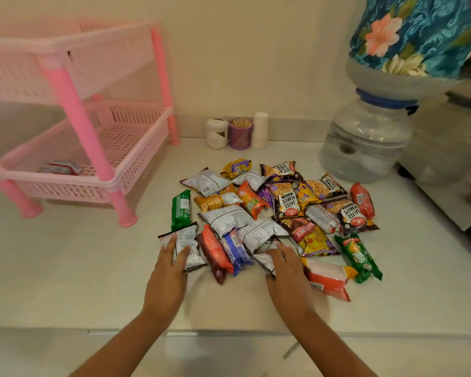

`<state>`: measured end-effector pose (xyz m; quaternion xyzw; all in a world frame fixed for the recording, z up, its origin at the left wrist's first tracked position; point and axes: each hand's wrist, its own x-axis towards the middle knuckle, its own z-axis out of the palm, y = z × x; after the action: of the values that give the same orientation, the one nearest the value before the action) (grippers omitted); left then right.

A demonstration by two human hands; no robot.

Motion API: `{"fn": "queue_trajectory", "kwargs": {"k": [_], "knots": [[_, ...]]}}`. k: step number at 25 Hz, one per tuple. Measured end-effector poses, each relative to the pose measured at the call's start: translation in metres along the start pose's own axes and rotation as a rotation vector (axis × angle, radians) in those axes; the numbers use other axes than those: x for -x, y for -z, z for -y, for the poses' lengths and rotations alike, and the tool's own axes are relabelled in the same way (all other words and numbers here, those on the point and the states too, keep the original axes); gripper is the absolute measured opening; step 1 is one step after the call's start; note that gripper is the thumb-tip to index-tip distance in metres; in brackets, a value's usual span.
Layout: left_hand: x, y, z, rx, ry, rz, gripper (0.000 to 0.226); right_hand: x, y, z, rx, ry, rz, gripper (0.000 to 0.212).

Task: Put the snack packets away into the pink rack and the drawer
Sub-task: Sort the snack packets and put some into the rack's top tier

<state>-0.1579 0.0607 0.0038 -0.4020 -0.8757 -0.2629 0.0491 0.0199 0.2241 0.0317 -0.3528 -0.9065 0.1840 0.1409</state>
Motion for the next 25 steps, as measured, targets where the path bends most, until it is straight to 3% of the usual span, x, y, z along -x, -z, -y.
{"fn": "queue_trajectory", "kwargs": {"k": [4,8,14,19,23,25], "knots": [[-0.002,0.014,-0.016,0.263,0.136,-0.113,0.041,0.001,0.019,0.003,-0.155,0.034,-0.046,0.045],[-0.021,0.045,-0.029,0.422,0.058,-0.180,0.033,-0.018,0.043,0.012,-0.183,0.124,-0.153,0.041],[-0.073,0.108,-0.043,0.409,-0.157,-0.194,0.039,-0.071,0.088,0.063,-0.257,0.214,-0.284,0.038],[-0.135,0.200,-0.041,0.300,-0.391,-0.363,0.038,-0.115,0.120,0.136,-0.314,0.349,-0.430,0.041],[-0.186,0.295,-0.014,0.006,-0.632,-0.635,0.036,-0.160,0.161,0.208,-0.448,0.490,-0.586,0.035],[-0.211,0.340,0.009,-0.127,-0.667,-0.745,0.037,-0.183,0.183,0.251,-0.548,0.534,-0.613,0.028]]}}
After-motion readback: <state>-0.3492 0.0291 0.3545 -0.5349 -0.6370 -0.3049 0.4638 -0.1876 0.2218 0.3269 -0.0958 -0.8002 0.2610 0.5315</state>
